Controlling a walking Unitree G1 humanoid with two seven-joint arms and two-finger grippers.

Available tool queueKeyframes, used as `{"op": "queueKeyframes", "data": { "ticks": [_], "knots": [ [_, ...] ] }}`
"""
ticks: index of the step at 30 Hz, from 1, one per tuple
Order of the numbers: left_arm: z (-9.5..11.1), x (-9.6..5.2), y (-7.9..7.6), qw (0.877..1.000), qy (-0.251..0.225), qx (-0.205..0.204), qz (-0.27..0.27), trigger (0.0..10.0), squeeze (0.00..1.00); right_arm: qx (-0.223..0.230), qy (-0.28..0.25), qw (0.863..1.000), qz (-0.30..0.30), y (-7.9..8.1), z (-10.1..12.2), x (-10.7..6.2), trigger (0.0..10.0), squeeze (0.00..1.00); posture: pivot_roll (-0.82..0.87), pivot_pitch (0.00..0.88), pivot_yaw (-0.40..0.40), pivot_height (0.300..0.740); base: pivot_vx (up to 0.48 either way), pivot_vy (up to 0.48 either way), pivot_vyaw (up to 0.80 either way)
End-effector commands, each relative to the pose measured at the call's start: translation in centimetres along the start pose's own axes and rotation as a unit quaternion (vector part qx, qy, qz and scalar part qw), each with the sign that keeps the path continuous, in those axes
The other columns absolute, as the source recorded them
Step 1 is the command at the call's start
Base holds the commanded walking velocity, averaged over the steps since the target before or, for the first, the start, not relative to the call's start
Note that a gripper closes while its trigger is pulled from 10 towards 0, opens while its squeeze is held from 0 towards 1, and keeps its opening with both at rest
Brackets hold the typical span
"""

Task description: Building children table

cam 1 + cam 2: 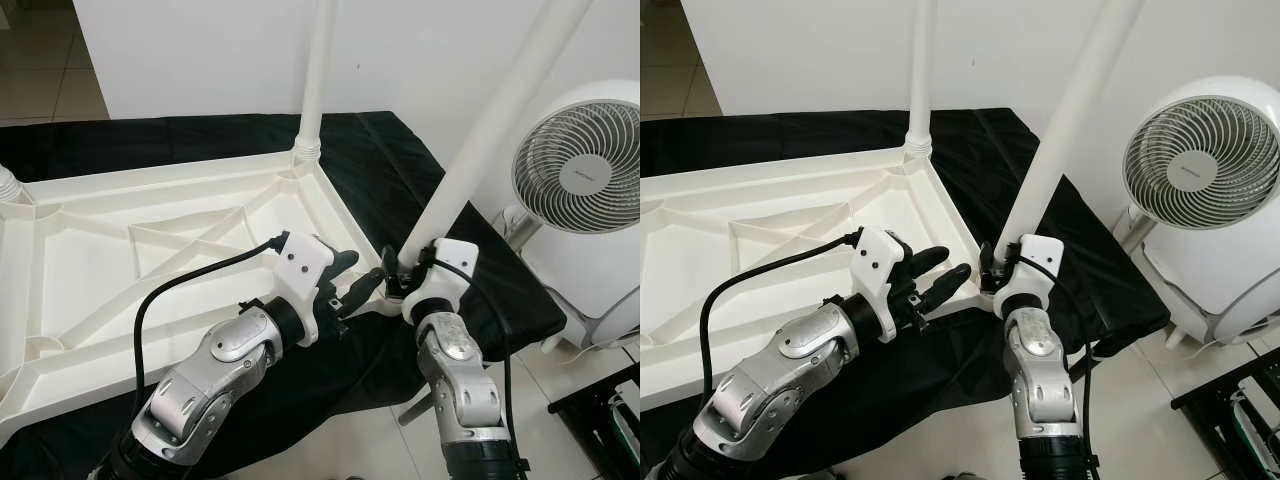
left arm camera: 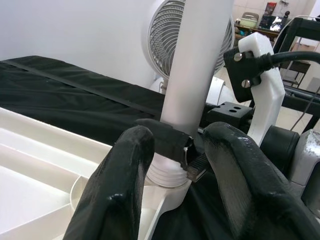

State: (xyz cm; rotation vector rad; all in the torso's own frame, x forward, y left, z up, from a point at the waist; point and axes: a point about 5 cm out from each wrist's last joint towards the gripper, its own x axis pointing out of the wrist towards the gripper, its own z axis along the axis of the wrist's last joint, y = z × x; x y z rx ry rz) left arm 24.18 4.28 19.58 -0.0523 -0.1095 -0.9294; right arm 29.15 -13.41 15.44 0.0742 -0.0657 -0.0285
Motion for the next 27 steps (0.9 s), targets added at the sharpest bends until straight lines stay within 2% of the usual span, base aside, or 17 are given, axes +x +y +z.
{"op": "queueKeyframes", "data": {
  "ticks": [1,3,4,5,6,7,8,9,12,15,19,20,21,22,24,25,27],
  "knots": [
    [0.0,0.0,-0.9,0.999,0.002,0.0,-0.054,10.0,0.0,0.01,0.0,1.0,0.01,-0.7,0.1,-0.1,10.0,1.0,0.02,0.1,-0.087,0.74,0.0,0.0,0.0],
    [0.0,0.0,-0.9,0.999,0.002,0.0,-0.054,10.0,0.0,0.01,0.0,1.0,0.01,-0.7,0.1,-0.1,10.0,1.0,0.02,0.1,-0.087,0.74,0.0,0.0,0.0],
    [0.1,0.0,-0.9,0.999,0.003,0.0,-0.053,10.0,0.0,0.021,-0.004,0.999,0.042,-0.9,0.4,0.1,10.0,1.0,0.01,0.105,-0.084,0.74,0.0,0.0,0.0],
    [0.1,0.0,-0.9,0.999,0.003,0.0,-0.053,10.0,0.0,0.021,-0.004,0.999,0.042,-0.9,0.4,0.1,10.0,1.0,0.01,0.105,-0.084,0.74,0.0,0.0,0.0],
    [0.1,0.0,-0.9,0.999,0.003,0.0,-0.053,10.0,0.0,0.016,-0.013,0.997,0.075,-1.2,0.9,0.3,10.0,0.0,0.01,0.105,-0.084,0.74,0.0,0.0,0.0],
    [0.1,0.0,-0.8,0.999,0.003,0.0,-0.053,10.0,0.0,0.015,-0.015,0.994,0.108,-1.6,1.2,0.4,10.0,0.0,0.01,0.109,-0.081,0.74,0.0,0.0,0.0],
    [0.1,0.0,-0.8,0.999,0.003,0.0,-0.053,10.0,0.0,0.015,-0.015,0.994,0.108,-1.6,1.2,0.4,10.0,0.0,0.01,0.109,-0.081,0.74,0.0,0.0,0.0],
    [0.2,0.0,-0.8,0.999,0.003,0.001,-0.053,10.0,0.0,-0.003,-0.023,0.986,0.163,-2.1,1.7,0.6,10.0,0.0,0.02,0.113,-0.076,0.74,0.0,0.0,0.0],
    [0.3,0.0,-0.7,0.999,0.003,0.001,-0.052,10.0,0.0,-0.011,-0.024,0.979,0.204,-2.4,2.0,0.9,10.0,0.0,0.03,0.122,-0.07,0.74,0.0,0.0,0.0],
    [0.3,0.0,-0.6,0.999,0.004,0.002,-0.051,10.0,0.0,-0.016,-0.025,0.975,0.22,-2.6,2.1,1.1,10.0,0.0,0.03,0.124,-0.069,0.74,0.0,0.0,0.0],
    [0.4,-0.1,-0.4,0.999,0.003,0.004,-0.043,10.0,0.0,-0.045,-0.014,0.954,0.297,-2.7,1.9,1.9,10.0,0.0,0.05,0.13,-0.067,0.74,0.0,0.0,0.0],
    [0.4,-0.1,-0.4,0.999,0.003,0.004,-0.043,10.0,0.0,-0.045,-0.014,0.954,0.297,-2.7,1.9,1.9,10.0,0.0,0.05,0.13,-0.067,0.74,0.0,0.0,0.0],
    [0.4,-0.2,-0.4,0.999,0.003,0.004,-0.04,10.0,0.0,-0.058,-0.006,0.942,0.33,-2.5,1.6,1.9,10.0,0.0,0.06,0.132,-0.066,0.74,0.0,0.0,0.0],
    [0.4,-0.2,-0.4,0.999,0.003,0.004,-0.04,10.0,0.0,-0.058,-0.006,0.942,0.33,-2.5,1.6,1.9,10.0,0.0,0.06,0.132,-0.066,0.74,0.0,0.0,0.0],
    [0.5,-0.2,-0.3,0.999,0.004,0.005,-0.039,10.0,0.0,-0.065,0.006,0.929,0.363,-2.2,1.1,1.9,10.0,0.0,0.06,0.132,-0.066,0.74,0.0,0.0,0.0],
    [0.5,-0.2,-0.3,0.999,0.004,0.005,-0.039,10.0,0.0,-0.065,0.006,0.929,0.363,-2.2,1.1,1.9,10.0,0.0,0.06,0.132,-0.066,0.74,0.0,0.0,0.0],
    [0.5,-0.3,-0.3,0.999,0.005,0.006,-0.038,10.0,0.0,-0.088,0.013,0.918,0.386,-2.0,0.7,2.1,10.0,0.0,0.06,0.132,-0.066,0.74,0.0,0.0,0.0]
  ]
}}
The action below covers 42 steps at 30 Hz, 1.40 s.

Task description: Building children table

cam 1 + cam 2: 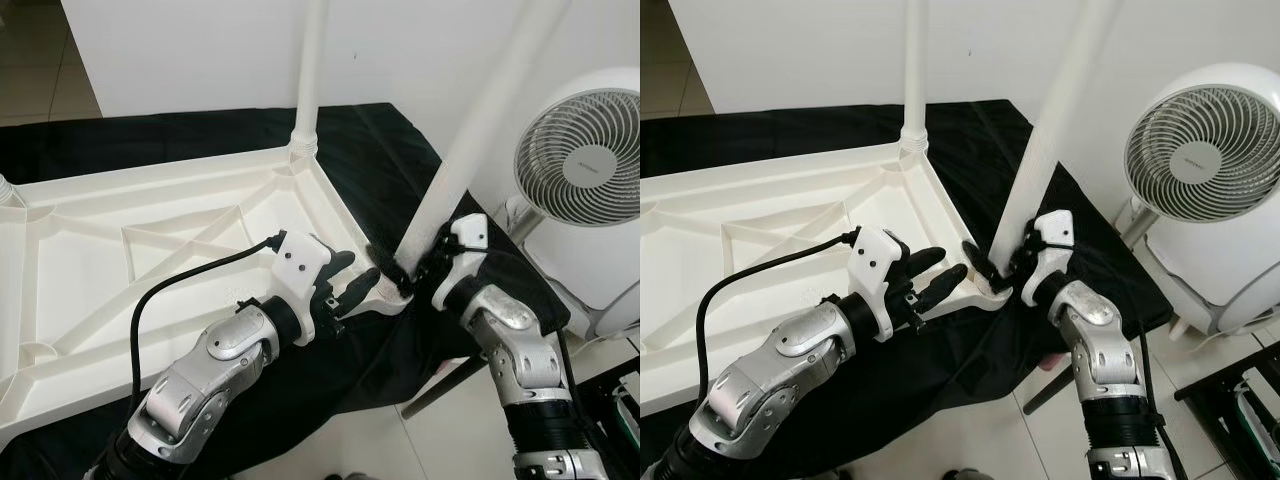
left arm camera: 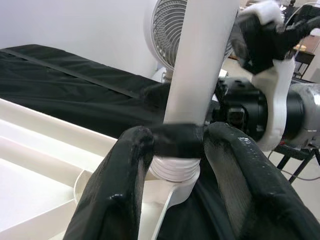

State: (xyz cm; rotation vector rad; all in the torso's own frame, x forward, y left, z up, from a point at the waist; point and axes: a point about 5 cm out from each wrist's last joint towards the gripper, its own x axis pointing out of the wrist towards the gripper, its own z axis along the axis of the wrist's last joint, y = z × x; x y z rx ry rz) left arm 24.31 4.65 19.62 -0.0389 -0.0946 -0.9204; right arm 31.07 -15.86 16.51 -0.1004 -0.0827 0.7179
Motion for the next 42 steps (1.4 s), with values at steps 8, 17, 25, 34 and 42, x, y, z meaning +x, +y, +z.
{"op": "queueKeyframes", "data": {
  "ticks": [8,17,25,34,42],
  "knots": [
    [0.5,-0.2,-0.5,0.999,-0.004,0.006,-0.041,10.0,0.0,0.002,0.009,0.999,0.052,0.5,-0.2,0.8,0.0,0.0,0.08,0.126,-0.063,0.74,0.0,0.0,0.0],
    [0.4,0.0,-0.5,0.999,-0.003,0.003,-0.042,10.0,0.0,0.023,0.009,0.998,0.063,0.6,-0.9,0.2,0.0,0.0,0.07,0.12,-0.067,0.74,0.0,0.0,0.0],
    [-0.3,-0.5,-0.1,0.999,0.014,0.014,-0.037,10.0,0.0,0.045,0.008,0.999,0.017,0.5,-1.4,-0.5,10.0,0.0,0.07,0.126,-0.07,0.74,0.0,0.0,0.0],
    [-2.2,-0.6,0.2,1.0,0.029,0.003,-0.002,10.0,0.0,0.088,-0.019,0.991,-0.096,1.5,-1.8,-0.9,10.0,0.0,0.06,0.132,-0.068,0.74,0.0,0.0,0.0],
    [-3.1,-0.9,0.5,0.999,0.031,0.002,0.026,10.0,0.0,0.11,-0.034,0.959,-0.26,2.8,-1.8,-0.9,10.0,0.0,0.06,0.143,-0.075,0.74,0.0,0.0,0.0]
  ]
}}
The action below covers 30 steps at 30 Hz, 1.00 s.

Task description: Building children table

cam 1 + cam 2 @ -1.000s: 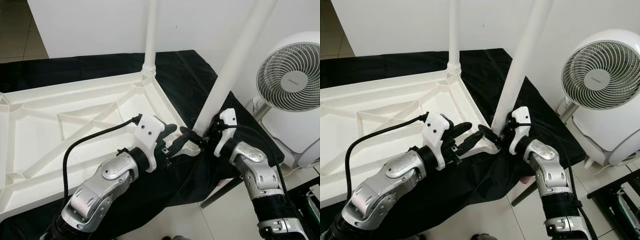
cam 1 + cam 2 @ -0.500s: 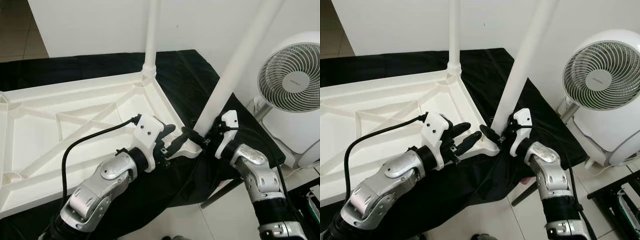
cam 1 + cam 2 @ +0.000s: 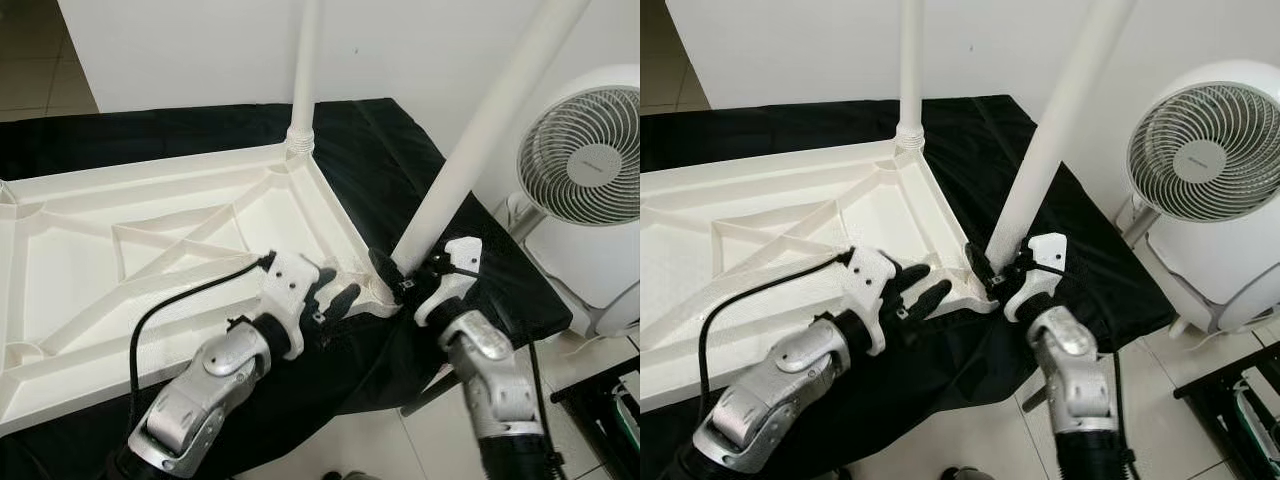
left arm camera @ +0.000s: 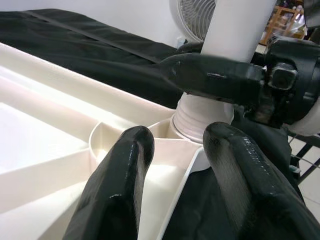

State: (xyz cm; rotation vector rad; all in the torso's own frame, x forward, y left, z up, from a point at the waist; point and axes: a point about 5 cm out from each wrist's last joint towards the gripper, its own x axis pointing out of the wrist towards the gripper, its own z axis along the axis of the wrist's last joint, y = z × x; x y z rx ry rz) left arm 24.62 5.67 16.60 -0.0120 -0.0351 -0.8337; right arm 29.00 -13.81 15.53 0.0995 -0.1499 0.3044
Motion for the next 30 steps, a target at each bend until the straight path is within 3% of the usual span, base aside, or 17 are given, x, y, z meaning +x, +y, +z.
{"op": "queueKeyframes", "data": {
  "ticks": [1,3,6,11,12,16,22,23,30],
  "knots": [
    [-0.2,0.0,-0.3,1.0,0.0,0.001,-0.018,10.0,0.0,0.029,0.023,0.998,-0.055,-0.6,-1.1,-0.6,10.0,0.0,0.06,0.143,-0.075,0.74,0.0,0.0,0.0],
    [-0.1,-0.1,-0.3,1.0,-0.001,0.005,-0.016,10.0,0.0,0.0,0.044,0.988,-0.145,0.3,-1.6,-0.7,10.0,0.0,0.07,0.144,-0.08,0.74,0.0,0.0,0.0],
    [-0.1,-0.1,-0.4,1.0,-0.003,0.006,-0.016,10.0,0.0,-0.014,0.056,0.982,-0.182,0.7,-1.8,-0.9,10.0,0.0,0.07,0.141,-0.084,0.74,0.0,0.0,0.0],
    [0.1,0.0,-0.4,1.0,-0.008,0.008,-0.018,10.0,0.0,-0.017,0.053,0.983,-0.176,1.1,-1.5,-0.8,10.0,0.0,0.07,0.136,-0.086,0.74,0.0,0.0,0.0],
    [0.1,0.1,-0.4,1.0,-0.011,0.009,-0.019,10.0,0.0,-0.012,0.05,0.983,-0.174,1.0,-1.4,-0.9,10.0,1.0,0.07,0.132,-0.092,0.74,0.0,0.0,0.0],
    [0.1,0.1,-0.4,1.0,-0.012,0.012,-0.02,10.0,0.0,0.0,0.046,0.985,-0.167,0.9,-1.3,-0.9,10.0,1.0,0.07,0.132,-0.092,0.74,0.0,0.0,0.0],
    [0.2,0.3,-0.6,1.0,-0.017,0.012,-0.024,10.0,0.0,0.018,0.042,0.993,-0.109,0.2,-0.9,-1.0,10.0,1.0,0.06,0.127,-0.099,0.74,0.0,0.0,0.0],
    [0.2,0.3,-0.6,0.999,-0.017,0.012,-0.024,10.0,0.0,0.011,0.045,0.995,-0.084,-0.1,-0.8,-0.9,10.0,0.0,0.06,0.128,-0.099,0.74,0.0,0.0,0.0],
    [0.2,0.2,-0.6,0.999,-0.016,0.013,-0.03,10.0,0.0,-0.011,0.058,0.998,0.029,-1.8,-0.3,-0.7,10.0,0.0,0.06,0.135,-0.091,0.74,0.0,0.0,0.0]
  ]
}}
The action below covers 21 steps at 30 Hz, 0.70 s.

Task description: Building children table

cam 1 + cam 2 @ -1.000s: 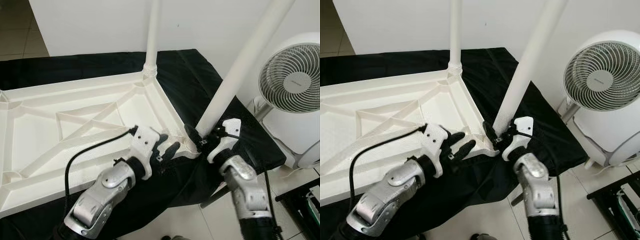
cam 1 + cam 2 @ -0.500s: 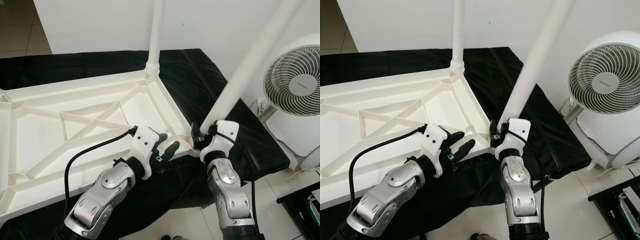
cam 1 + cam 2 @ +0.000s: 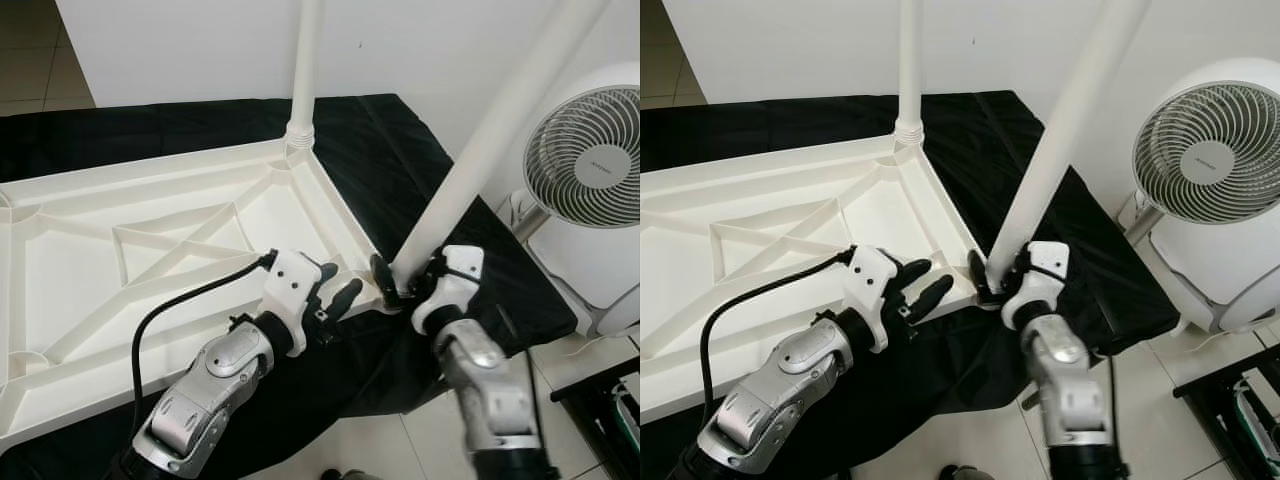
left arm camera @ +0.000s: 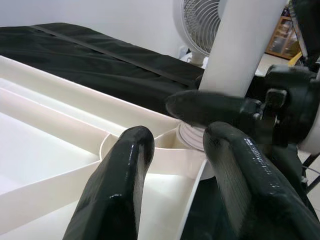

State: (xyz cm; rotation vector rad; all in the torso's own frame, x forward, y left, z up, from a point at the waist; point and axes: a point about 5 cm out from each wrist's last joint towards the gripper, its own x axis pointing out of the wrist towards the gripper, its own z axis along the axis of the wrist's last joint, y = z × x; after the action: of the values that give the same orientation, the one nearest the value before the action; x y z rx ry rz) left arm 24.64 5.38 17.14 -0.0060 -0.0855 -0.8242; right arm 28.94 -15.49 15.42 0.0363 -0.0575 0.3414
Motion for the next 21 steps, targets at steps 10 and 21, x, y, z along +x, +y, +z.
{"op": "queueKeyframes", "data": {
  "ticks": [10,21],
  "knots": [
    [-0.3,0.0,-0.8,0.998,0.012,0.002,-0.064,10.0,0.0,-0.045,0.003,0.988,0.149,-1.4,0.3,1.0,10.0,0.0,0.06,0.127,-0.088,0.74,0.0,0.0,0.0],
    [-0.7,-0.4,-0.6,0.997,0.031,0.009,-0.074,10.0,0.0,-0.037,0.029,0.976,0.214,-1.4,-0.6,1.7,0.0,0.0,0.08,0.122,-0.082,0.74,0.0,0.0,0.0]
  ]
}}
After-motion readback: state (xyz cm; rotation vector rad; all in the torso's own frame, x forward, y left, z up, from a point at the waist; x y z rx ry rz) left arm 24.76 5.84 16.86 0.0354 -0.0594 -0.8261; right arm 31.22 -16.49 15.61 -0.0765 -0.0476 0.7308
